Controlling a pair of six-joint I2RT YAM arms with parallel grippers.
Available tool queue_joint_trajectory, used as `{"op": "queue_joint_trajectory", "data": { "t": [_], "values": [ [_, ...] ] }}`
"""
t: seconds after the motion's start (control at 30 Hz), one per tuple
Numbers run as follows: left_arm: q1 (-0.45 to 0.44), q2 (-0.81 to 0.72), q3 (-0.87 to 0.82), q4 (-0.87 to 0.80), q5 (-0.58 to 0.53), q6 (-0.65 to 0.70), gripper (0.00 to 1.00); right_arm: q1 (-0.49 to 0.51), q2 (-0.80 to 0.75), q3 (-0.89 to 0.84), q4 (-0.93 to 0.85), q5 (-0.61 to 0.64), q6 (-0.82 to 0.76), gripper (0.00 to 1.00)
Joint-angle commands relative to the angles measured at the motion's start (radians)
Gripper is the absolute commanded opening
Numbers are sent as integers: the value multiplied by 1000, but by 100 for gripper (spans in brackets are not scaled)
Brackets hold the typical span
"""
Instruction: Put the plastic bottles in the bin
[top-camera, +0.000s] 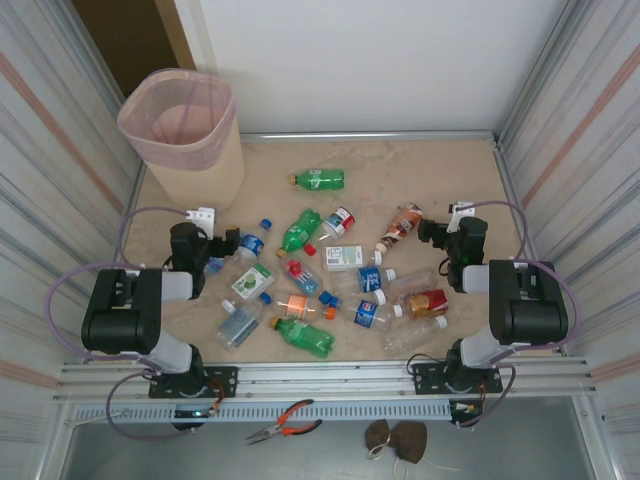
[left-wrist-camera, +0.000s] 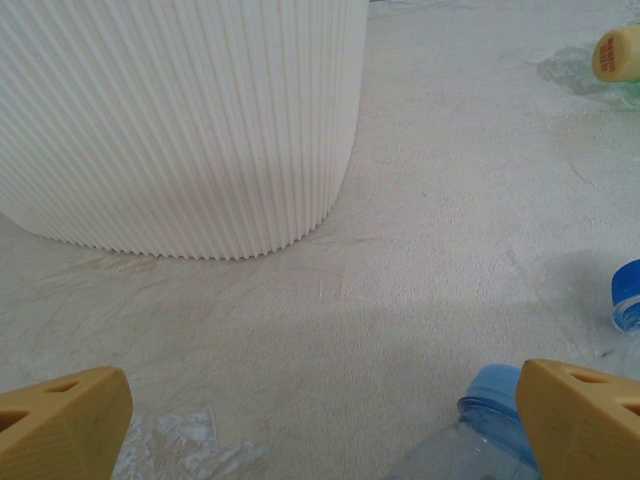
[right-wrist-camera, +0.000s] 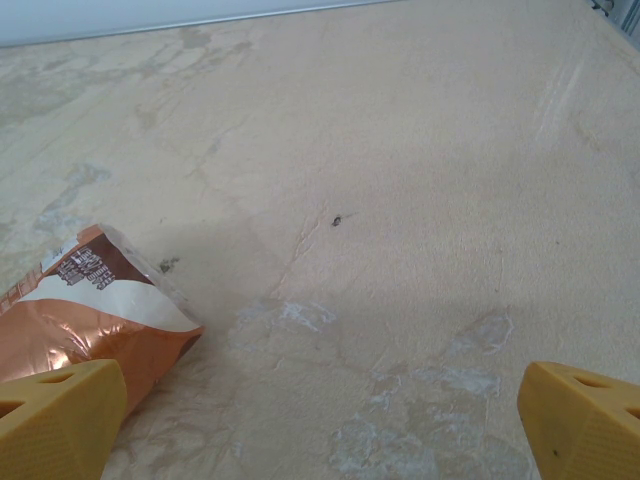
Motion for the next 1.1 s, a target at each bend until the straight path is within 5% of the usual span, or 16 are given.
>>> {"op": "queue_joint_trajectory", "data": {
  "t": [0.0, 0.23, 0.5, 0.9, 1.07],
  "values": [
    [-4, -1, 14, 27, 9, -11, 99, 3, 5, -2, 10, 10, 6, 99],
    [-13, -7, 8, 36, -29, -14, 99, 5, -18, 18, -42, -12, -4, 99],
    [-46, -129, 54, -155, -113, -16, 99, 6, -107, 54, -177, 24, 14, 99],
    [-71, -335, 278, -910, -274, -143, 99, -11, -262, 300, -815, 82, 205, 99],
    [-74, -308, 408, -1230, -229, -166, 98, -30, -263, 371, -981, -41, 233, 99]
  ]
}}
